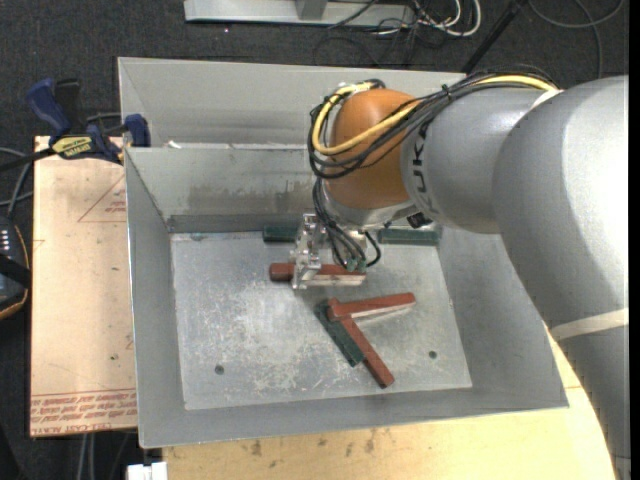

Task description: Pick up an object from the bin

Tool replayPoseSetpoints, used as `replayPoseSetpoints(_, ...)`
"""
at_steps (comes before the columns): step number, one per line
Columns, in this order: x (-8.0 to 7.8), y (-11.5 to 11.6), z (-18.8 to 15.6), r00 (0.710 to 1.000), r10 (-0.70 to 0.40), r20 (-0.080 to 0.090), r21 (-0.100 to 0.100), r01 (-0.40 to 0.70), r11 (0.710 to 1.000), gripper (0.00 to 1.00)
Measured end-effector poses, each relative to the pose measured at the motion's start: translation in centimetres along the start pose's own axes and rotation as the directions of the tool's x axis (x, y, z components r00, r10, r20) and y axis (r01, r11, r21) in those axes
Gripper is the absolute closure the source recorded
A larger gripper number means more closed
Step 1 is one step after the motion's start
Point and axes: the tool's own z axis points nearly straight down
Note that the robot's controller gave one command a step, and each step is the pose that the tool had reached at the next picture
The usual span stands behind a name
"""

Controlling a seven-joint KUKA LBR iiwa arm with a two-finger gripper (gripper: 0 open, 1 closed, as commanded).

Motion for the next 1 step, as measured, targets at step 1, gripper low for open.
replayPoseSetpoints(1, 0.00, 0.00, 0.00, 1.000, 0.000, 0.000, 0.000, 0.000, 1.000, 1.00)
